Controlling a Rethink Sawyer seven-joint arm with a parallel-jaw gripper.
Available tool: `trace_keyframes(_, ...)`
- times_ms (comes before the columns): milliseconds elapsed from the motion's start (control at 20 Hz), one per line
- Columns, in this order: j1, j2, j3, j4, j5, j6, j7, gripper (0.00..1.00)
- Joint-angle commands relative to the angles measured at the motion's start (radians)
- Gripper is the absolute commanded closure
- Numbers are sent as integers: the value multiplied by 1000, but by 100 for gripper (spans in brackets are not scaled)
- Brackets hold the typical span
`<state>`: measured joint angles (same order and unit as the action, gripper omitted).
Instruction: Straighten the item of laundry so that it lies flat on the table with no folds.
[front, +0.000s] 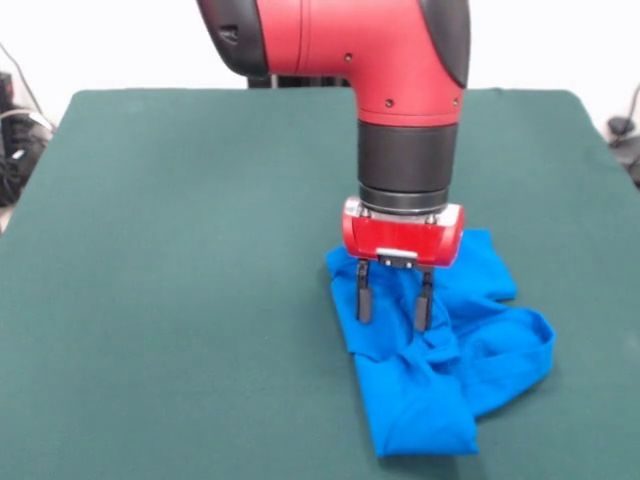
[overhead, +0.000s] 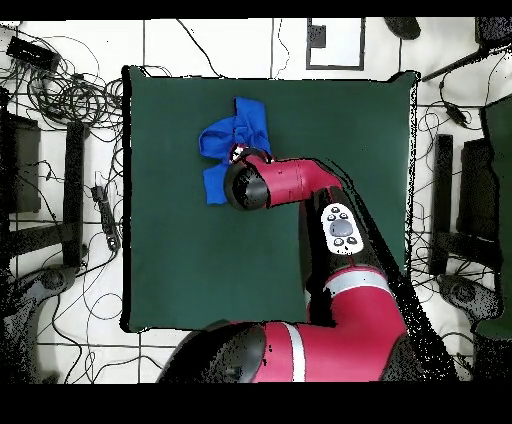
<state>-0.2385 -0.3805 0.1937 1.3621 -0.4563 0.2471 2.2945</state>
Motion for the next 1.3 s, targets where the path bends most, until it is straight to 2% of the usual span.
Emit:
trace_keyframes(50,5,46,119,105,3,100,-62,0)
trace_keyframes(1000,1,79,148,92,-7,68,-60,0)
trace_keyframes(1300,53,69,127,90,17,71,-4,0)
